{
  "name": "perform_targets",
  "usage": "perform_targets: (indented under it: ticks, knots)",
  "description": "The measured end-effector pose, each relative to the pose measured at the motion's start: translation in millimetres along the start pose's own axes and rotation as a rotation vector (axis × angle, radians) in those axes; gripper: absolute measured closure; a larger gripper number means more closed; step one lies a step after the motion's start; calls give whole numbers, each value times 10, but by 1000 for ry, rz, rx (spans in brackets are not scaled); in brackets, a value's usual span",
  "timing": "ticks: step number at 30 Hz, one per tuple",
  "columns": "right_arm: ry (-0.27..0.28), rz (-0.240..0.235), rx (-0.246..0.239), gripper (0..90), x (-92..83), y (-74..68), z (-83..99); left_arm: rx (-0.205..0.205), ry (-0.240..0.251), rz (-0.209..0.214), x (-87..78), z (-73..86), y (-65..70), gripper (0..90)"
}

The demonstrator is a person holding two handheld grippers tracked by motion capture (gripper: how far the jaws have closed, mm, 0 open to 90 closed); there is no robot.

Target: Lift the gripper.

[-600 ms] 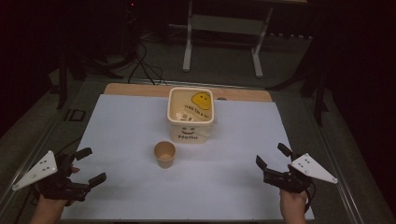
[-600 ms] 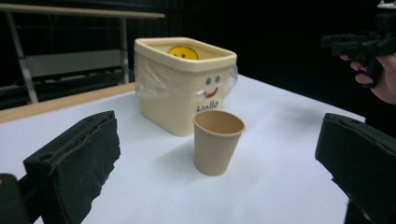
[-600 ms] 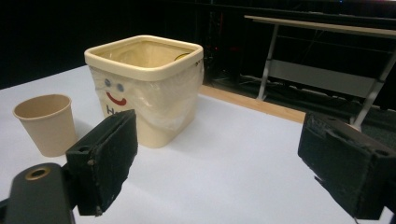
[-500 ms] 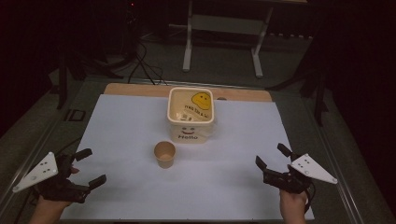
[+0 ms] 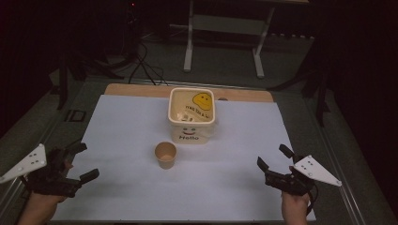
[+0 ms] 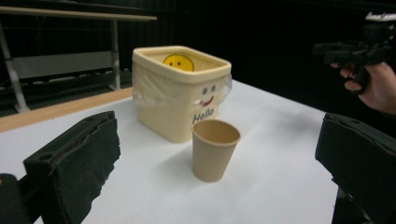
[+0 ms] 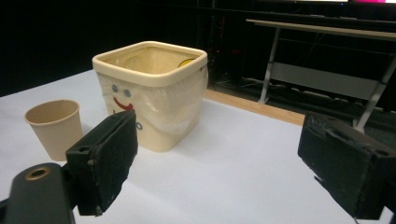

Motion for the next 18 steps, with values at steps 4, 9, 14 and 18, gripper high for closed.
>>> perform_targets:
  ticks: [4,9,14,18]
  knots:
    - [-3,-7,8,120,11,2,-4,15,-25,21,63,-160,-31,7]
    - [-10,-10,8,120,12,-4,-8,36,-54,48,145,-276,-17,8]
    - [-15,-17,14,120,23,-9,2,70,-106,86,259,-390,24,8]
    - [-23,-27,13,120,34,-31,4,116,-146,116,382,-473,75,8]
Point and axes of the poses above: each handheld gripper's, and its own axes: x roughly forward along the jaws, z roughly out of its underside, y roughly to its right, the point moved 9 cm from there along x, roughly forward along the jaws, and after that the axes turned 7 degrees about -z, right-handed, at the moved point
